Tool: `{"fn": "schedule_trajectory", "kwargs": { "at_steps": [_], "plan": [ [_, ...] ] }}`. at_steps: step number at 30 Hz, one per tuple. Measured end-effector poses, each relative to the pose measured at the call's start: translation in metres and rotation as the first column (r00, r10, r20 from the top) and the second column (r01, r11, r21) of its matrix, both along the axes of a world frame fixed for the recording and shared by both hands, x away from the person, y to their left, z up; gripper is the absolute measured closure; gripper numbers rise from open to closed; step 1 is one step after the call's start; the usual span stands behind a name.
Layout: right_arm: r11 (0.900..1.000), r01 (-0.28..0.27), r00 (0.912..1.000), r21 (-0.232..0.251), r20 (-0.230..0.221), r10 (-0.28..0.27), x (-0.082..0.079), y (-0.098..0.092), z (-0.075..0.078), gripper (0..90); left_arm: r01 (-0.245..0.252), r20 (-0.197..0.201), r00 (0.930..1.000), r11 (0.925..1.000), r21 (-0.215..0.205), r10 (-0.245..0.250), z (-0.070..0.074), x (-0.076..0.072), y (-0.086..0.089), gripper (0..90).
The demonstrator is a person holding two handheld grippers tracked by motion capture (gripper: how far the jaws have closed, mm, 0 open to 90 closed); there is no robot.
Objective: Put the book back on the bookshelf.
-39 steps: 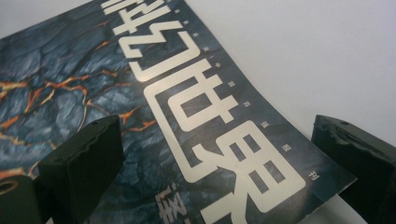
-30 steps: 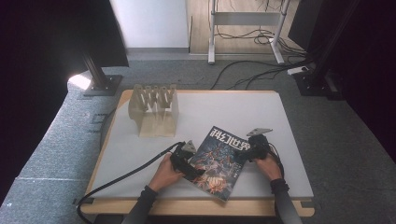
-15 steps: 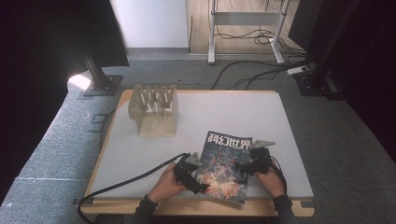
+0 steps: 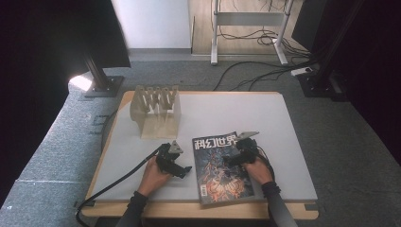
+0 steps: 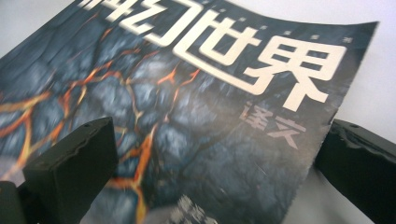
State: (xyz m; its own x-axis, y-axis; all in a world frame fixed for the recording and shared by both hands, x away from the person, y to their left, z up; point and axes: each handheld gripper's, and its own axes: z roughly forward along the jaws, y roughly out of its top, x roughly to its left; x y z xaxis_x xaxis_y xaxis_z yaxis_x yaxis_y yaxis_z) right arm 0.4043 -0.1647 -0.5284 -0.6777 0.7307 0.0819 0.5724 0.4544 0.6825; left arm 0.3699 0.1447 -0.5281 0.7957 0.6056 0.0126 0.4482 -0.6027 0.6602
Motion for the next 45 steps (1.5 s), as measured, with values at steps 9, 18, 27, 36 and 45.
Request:
{"fn": "schedule_trajectory", "kwargs": {
  "at_steps": [9,18,27,36,45],
  "plan": [
    [0.995,0.065,0.9975,0.070,-0.033,-0.062,0.002,-0.009,0.012,14.9,0.006,-0.013,0.9999,1.0000,0.002,-0.006,-0.001,-0.003,-0.007,0.0],
    [0.963,0.139,0.9833,0.233,-0.148,-0.106,0.012,-0.021,0.004,26.4,0.007,-0.017,0.9998,1.0000,-0.001,-0.007,-0.001,-0.003,-0.012,0.0],
    [0.965,0.175,0.9740,0.195,-0.177,-0.141,-0.002,-0.028,0.008,41.0,0.005,-0.018,0.9998,1.0000,-0.003,-0.005,-0.001,-0.003,-0.012,0.0],
    [0.949,0.193,0.9724,0.249,-0.177,-0.152,0.001,-0.030,0.013,45.1,0.002,-0.021,0.9998,1.0000,-0.001,-0.002,-0.001,-0.001,-0.014,0.0],
    [0.939,0.189,0.9697,0.286,-0.206,-0.132,-0.001,-0.031,0.009,54.1,-0.003,-0.021,0.9998,1.0000,-0.002,0.002,-0.001,-0.001,-0.015,0.0]
  ]
}}
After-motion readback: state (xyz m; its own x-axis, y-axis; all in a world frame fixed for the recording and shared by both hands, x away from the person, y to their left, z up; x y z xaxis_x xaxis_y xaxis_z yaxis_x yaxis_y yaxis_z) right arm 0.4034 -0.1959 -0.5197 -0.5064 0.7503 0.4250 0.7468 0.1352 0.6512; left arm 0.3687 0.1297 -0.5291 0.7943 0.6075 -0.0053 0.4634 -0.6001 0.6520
